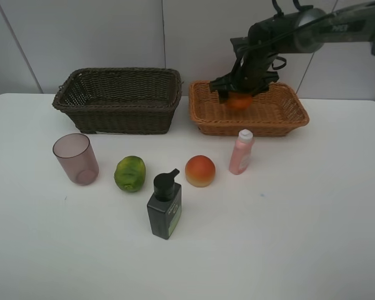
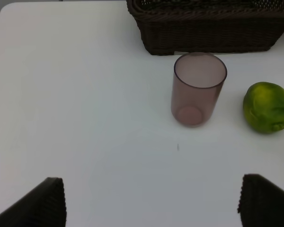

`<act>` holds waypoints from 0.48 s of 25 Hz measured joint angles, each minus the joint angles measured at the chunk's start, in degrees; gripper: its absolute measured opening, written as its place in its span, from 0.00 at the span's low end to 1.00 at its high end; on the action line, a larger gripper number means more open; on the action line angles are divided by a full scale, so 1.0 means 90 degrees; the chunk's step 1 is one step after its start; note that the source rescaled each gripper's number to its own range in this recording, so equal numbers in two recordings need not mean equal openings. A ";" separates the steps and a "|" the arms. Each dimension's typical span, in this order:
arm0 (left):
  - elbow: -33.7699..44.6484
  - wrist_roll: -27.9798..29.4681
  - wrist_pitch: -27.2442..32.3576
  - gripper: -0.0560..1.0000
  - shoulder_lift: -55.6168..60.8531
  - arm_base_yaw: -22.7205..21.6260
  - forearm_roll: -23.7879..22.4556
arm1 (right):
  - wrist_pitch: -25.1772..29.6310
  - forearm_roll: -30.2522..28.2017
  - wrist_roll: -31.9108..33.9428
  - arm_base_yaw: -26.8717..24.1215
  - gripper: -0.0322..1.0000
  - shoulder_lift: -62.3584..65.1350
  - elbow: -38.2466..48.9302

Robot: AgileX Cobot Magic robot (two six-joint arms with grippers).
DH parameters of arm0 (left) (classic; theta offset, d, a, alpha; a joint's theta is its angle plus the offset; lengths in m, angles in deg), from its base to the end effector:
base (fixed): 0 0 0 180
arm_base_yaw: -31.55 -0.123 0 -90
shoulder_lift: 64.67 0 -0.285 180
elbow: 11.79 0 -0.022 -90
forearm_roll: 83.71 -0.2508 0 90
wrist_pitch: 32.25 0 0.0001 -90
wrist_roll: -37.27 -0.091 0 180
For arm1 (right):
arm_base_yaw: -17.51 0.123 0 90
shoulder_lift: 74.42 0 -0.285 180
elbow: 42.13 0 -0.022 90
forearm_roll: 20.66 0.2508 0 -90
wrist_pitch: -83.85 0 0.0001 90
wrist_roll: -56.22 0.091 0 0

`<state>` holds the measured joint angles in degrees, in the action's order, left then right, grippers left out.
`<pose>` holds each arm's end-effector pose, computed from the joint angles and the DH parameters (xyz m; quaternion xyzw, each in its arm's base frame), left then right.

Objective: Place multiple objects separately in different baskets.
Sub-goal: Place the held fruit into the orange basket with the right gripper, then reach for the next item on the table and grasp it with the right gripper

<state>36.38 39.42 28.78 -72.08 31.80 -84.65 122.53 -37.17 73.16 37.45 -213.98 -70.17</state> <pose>-0.0069 0.0013 0.2788 -0.0145 0.8507 -0.0028 0.5254 0.4796 0.1568 0.1595 -0.1102 0.9538 -0.0291 0.2779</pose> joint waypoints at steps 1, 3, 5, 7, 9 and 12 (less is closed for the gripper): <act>0.0000 0.0000 0.0000 0.95 0.0000 0.0000 0.0000 | 0.0006 0.0000 0.0000 0.0000 0.88 0.0000 0.0000; 0.0000 0.0000 0.0000 0.95 0.0000 0.0000 0.0000 | 0.0076 0.0012 0.0000 0.0000 0.95 0.0030 0.0000; 0.0000 0.0000 0.0000 0.95 0.0000 0.0000 0.0000 | 0.0228 0.0012 0.0000 0.0000 0.98 0.0121 0.0000; 0.0000 0.0000 0.0000 0.95 0.0000 0.0000 0.0000 | 0.0466 0.0014 0.0000 0.0007 0.99 0.0258 0.0000; 0.0000 0.0000 0.0000 0.95 0.0000 0.0000 0.0000 | 0.0717 0.0032 0.0000 0.0045 0.98 0.0473 0.0000; 0.0000 0.0000 0.0000 0.95 0.0000 0.0000 0.0000 | 0.1127 0.0297 0.0000 0.0107 0.99 0.0833 0.0047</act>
<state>36.38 39.42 28.78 -72.08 31.80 -84.65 132.67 -34.50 73.16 38.41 -206.49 -69.75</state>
